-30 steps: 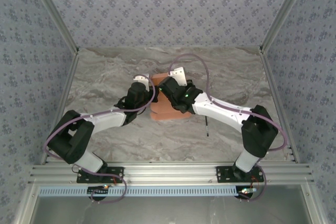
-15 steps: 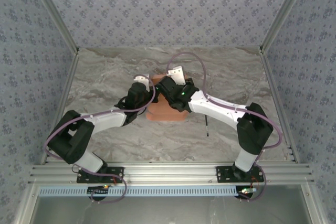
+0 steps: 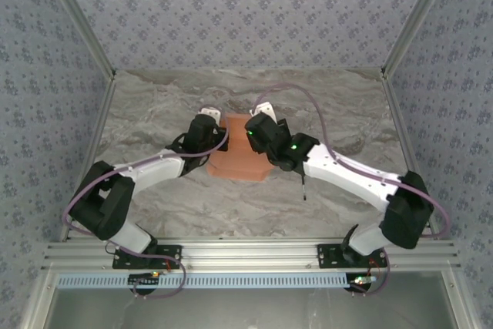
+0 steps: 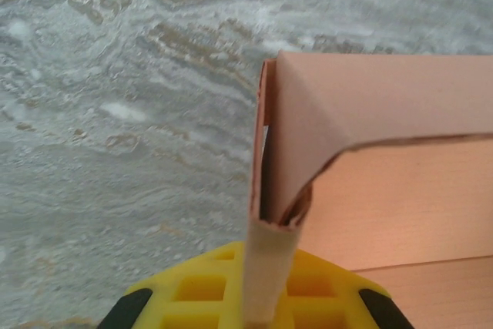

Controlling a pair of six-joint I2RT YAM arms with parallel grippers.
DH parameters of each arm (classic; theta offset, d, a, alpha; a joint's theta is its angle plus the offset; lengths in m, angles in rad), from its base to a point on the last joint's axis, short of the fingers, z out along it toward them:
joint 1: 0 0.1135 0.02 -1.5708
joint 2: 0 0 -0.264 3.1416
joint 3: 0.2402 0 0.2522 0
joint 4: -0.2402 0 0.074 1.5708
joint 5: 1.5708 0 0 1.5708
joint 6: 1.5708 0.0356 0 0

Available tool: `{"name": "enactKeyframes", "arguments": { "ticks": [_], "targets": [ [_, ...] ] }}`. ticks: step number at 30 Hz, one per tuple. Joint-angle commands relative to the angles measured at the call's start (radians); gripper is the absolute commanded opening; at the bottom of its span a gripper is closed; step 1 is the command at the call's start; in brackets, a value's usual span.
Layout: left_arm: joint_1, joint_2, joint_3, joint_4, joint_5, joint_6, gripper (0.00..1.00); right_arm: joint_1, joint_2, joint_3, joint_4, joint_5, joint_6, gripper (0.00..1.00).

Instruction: Fold the paper box

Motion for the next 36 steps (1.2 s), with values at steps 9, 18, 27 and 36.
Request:
{"name": "enactKeyframes", "arguments": {
  "ticks": [9,18,27,36],
  "targets": [
    [0.04,0.155,0.372,-0.78,0.205,0.319,0.05,-0.142,-0.205,-0.165,0.056,-0.243,0.018,0.69],
    [0.034,0.39,0.657,-1.17,0.221,0.563,0.07,-0.215,-0.288,-0.301,0.056,-0.253,0.051,0.69],
    [-0.002,0.653,0.95,-1.416,0.132,0.63,0.12,-0.281,-0.401,-0.438,0.077,-0.285,0.087,0.69],
    [-0.037,0.757,1.176,-1.507,0.109,0.634,0.39,-0.291,-0.429,-0.5,0.119,-0.322,0.111,0.69]
  ]
}}
